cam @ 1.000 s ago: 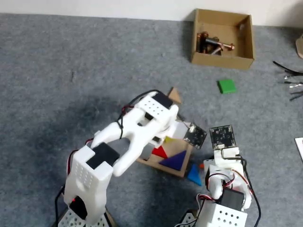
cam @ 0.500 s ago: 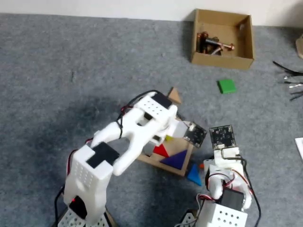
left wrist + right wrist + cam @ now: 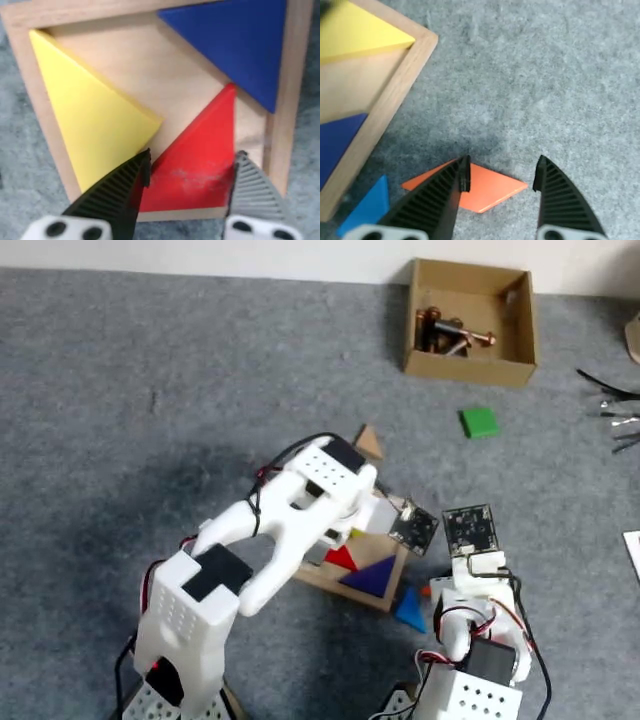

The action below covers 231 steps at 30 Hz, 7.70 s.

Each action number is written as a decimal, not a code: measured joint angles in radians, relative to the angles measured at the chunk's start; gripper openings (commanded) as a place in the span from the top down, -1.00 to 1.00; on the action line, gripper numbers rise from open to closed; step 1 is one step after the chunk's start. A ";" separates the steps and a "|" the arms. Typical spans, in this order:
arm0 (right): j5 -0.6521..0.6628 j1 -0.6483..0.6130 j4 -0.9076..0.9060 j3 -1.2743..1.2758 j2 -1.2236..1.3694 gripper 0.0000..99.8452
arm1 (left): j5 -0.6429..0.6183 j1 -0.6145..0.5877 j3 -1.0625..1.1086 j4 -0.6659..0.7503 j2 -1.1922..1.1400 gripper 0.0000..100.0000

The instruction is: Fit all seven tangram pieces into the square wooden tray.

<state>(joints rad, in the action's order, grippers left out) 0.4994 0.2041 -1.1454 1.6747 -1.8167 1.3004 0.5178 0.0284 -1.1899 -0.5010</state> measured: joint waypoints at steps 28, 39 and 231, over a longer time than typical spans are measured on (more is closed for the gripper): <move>0.000 0.000 0.000 0.000 0.000 0.59 | 0.000 0.018 -0.086 -0.166 -0.009 0.93; 0.000 0.000 0.000 0.000 0.000 0.59 | -0.037 0.018 -0.086 -0.169 -0.009 0.99; 0.000 0.000 0.002 0.000 -0.002 0.59 | -0.146 -0.170 0.361 0.199 0.417 0.57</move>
<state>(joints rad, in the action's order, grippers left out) 0.4994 0.2041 -1.1439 1.6747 -1.8182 1.1546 0.3475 0.3890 -0.9904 -0.0836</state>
